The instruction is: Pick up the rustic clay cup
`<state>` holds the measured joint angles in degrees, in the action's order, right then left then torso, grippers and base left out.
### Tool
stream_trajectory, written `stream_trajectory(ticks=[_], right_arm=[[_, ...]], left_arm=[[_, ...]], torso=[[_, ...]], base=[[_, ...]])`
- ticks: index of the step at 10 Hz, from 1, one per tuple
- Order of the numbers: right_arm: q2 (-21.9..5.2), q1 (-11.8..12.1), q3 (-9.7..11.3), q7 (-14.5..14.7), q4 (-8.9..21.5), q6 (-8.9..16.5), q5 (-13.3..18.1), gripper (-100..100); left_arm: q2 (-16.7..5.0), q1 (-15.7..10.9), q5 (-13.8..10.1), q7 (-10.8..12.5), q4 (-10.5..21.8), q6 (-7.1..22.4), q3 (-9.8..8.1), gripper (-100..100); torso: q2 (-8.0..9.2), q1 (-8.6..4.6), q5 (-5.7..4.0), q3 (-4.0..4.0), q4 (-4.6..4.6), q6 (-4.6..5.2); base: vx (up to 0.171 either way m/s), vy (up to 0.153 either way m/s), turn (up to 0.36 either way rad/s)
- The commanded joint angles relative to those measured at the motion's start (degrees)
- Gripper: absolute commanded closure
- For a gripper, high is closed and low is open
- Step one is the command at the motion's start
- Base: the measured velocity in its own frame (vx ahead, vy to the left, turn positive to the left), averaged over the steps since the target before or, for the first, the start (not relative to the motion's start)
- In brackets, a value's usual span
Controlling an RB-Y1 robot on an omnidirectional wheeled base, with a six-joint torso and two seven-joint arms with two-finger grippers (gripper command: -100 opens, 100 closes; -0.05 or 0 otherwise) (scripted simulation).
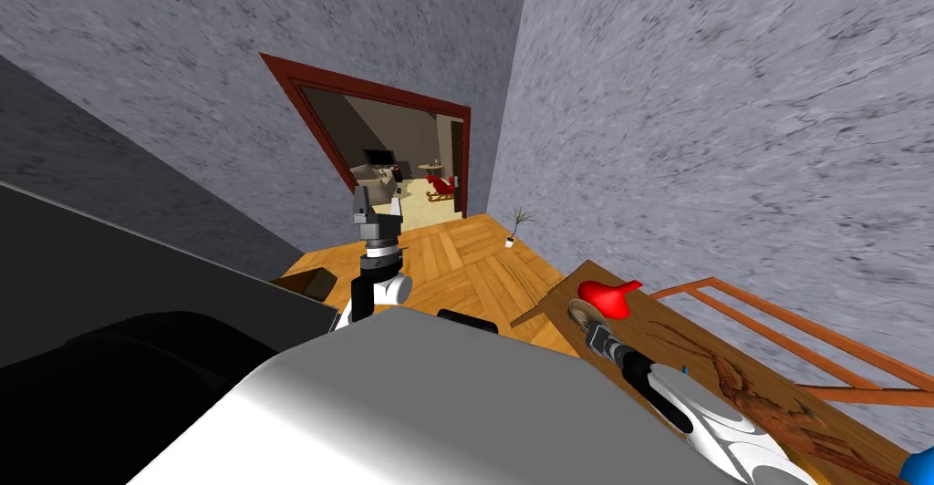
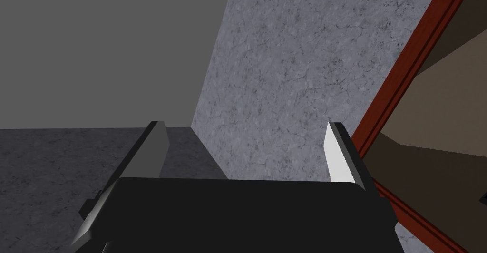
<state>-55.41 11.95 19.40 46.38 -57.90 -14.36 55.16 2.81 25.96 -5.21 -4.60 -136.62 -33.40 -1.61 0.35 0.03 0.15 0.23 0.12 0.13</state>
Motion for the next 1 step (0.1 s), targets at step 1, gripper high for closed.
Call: stream_trajectory(ticks=[1], right_arm=[[0.00, 0.00, 0.00, 0.00, 0.00, 0.00, 0.00, 0]], left_arm=[[0.00, 0.00, 0.00, 0.00, 0.00, 0.00, 0.00, 0]], torso=[[0.00, 0.00, 0.00, 0.00, 0.00, 0.00]], base=[[-0.007, 0.006, -0.004]])
